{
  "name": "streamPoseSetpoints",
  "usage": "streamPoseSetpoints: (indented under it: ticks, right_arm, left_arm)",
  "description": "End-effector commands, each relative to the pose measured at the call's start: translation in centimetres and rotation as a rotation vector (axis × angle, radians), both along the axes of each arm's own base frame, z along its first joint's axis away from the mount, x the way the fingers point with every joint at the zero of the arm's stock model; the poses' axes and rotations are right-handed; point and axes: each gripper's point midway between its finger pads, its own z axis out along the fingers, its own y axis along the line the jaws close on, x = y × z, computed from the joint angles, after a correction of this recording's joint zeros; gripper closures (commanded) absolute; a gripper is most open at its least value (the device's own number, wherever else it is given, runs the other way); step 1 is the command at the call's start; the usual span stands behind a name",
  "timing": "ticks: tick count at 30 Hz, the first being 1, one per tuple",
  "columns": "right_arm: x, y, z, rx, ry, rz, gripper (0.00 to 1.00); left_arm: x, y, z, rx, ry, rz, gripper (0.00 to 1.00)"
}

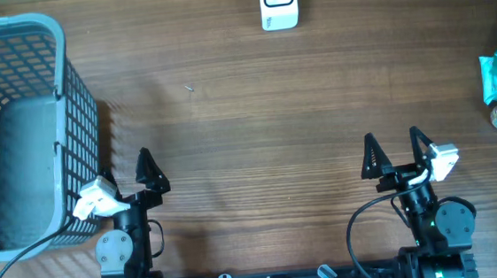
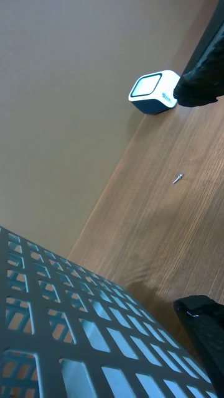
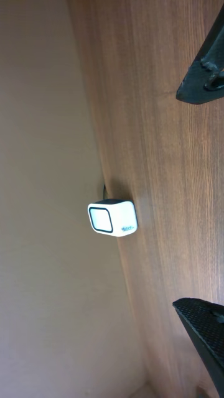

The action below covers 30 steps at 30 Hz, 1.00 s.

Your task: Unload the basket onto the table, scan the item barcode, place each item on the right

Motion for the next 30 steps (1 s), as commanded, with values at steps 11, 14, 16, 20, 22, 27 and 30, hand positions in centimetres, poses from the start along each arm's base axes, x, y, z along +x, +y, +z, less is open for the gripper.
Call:
streamPoseSetpoints:
  ticks: [11,14,16,20,22,27,30]
  right_arm:
    - [0.0,-0.1,0.3,0.008,-0.013,-0.005,0.0]
    - [0.0,-0.1,0.3,0.008,-0.013,-0.005,0.0]
    - [0.0,-0.1,0.3,0.008,-0.013,-0.005,0.0]
    - [0.0,-0.1,0.3,0.008,-0.013,-0.005,0.0]
    - [0.0,-0.1,0.3,0.008,-0.013,-0.005,0.0]
    - [0.0,-0.1,0.3,0.009,-0.013,-0.005,0.0]
    - [0.0,-0.1,0.3,0.009,-0.013,-0.005,0.0]
  left_arm:
    - [0.1,-2.0,-0.4,0.205,0.029,-0.137,0.0]
    - [0.1,-2.3,-0.4,0.237,0.03,-0.155,0.0]
    - [0.1,-2.5,-0.4,0.266,0.032,-0.17,0.0]
    - [0.1,-2.6,-0.5,0.293,0.034,-0.178,0.0]
    - [0.1,-2.7,-0.5,0.295,0.033,-0.182,0.0]
    - [0.1,-2.6,-0.5,0.295,0.034,-0.182,0.0]
    - [0.1,-2.7,-0.5,0.301,0.034,-0.185,0.0]
